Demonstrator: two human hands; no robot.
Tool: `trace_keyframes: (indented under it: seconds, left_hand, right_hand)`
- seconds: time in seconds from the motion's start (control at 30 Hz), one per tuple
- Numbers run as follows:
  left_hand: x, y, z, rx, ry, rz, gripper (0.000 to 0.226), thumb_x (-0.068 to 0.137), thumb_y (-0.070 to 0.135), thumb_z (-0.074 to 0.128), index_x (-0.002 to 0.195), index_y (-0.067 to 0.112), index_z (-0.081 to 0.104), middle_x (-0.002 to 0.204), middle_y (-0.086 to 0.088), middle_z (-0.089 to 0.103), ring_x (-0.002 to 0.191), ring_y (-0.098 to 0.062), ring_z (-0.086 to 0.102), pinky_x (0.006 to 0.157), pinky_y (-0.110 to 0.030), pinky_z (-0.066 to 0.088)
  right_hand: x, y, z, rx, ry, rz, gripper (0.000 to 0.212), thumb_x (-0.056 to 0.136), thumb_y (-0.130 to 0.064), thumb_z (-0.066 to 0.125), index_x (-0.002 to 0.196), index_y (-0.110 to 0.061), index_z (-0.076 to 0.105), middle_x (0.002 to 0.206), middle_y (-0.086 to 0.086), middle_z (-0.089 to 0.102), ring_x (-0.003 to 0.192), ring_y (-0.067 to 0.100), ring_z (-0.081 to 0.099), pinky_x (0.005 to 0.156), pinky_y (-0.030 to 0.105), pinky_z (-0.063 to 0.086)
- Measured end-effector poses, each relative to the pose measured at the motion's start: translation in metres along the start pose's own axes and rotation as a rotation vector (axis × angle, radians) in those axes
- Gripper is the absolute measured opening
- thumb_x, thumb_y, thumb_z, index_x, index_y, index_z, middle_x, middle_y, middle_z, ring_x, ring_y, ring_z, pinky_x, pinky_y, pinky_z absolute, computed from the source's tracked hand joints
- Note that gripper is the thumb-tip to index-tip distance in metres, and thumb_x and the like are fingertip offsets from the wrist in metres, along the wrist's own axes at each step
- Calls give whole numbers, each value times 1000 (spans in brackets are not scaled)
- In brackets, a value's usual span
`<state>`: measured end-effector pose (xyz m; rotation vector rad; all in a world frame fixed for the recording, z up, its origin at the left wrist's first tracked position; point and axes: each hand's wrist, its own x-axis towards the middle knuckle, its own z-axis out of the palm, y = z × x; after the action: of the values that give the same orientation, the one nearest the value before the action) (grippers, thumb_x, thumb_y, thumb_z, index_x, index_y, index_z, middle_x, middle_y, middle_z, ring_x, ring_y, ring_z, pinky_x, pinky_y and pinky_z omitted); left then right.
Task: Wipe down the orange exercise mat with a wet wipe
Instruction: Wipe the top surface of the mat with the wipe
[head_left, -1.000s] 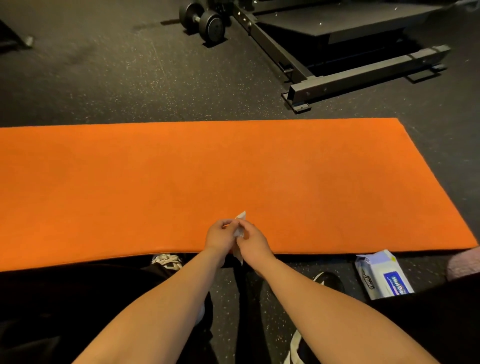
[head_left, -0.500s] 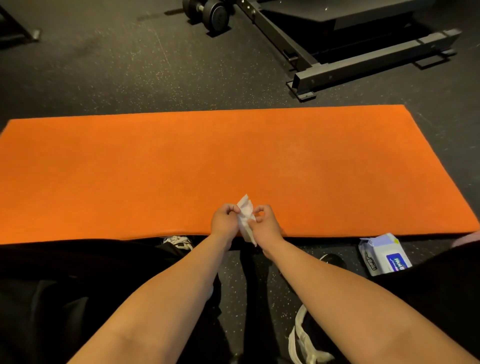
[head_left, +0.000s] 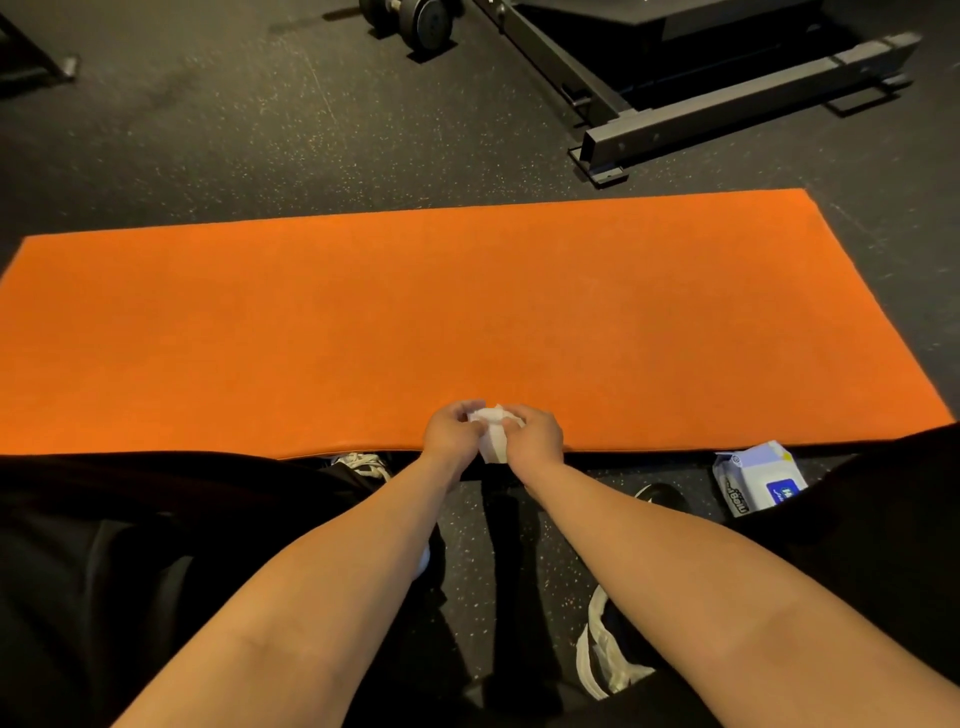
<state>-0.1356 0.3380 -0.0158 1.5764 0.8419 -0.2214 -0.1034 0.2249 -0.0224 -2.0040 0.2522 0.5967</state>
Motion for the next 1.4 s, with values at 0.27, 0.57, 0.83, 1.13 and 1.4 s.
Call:
trace_keyframes:
  seconds: [0.27,0.57,0.83,1.13,1.4]
  left_hand:
    - [5,-8,-3,206,116,118,30,103,29,54,90,6,69,92,-21,70,68,-22,54,59,-32,41]
    - [16,-14,-16,588,73,165,30,103,37,52,123,23,68,107,-4,72,97,-24,63,82,-32,48]
    - [22,-43,-39,1033,0,266,42,96,29,59,137,35,54,155,1,35,143,-29,26,116,-41,19]
    - [31,-61,-45,1002,138,435,29,93,33,67,121,31,62,135,6,52,128,-26,38,109,-39,23]
    - [42,-62,-43,938,227,458,12,93,33,67,101,25,73,111,7,65,113,-25,48,100,-37,30]
  right_hand:
    - [4,-6,-1,-108,-23,-57,29,106,-30,49,121,-11,64,131,3,46,98,18,49,79,28,40]
    - [10,7,7,-100,0,-32,19,98,-6,44,98,-24,45,103,4,51,80,24,48,56,31,32]
    - [29,23,22,-372,-94,-112,37,103,-7,42,134,-13,61,141,5,43,114,28,50,97,34,43]
    - [33,32,39,-666,-268,-294,39,107,-26,41,141,-18,57,147,-2,42,135,24,35,113,42,36]
    - [22,32,39,-621,-307,-332,47,105,-33,47,148,-14,49,157,1,38,140,26,36,119,39,29]
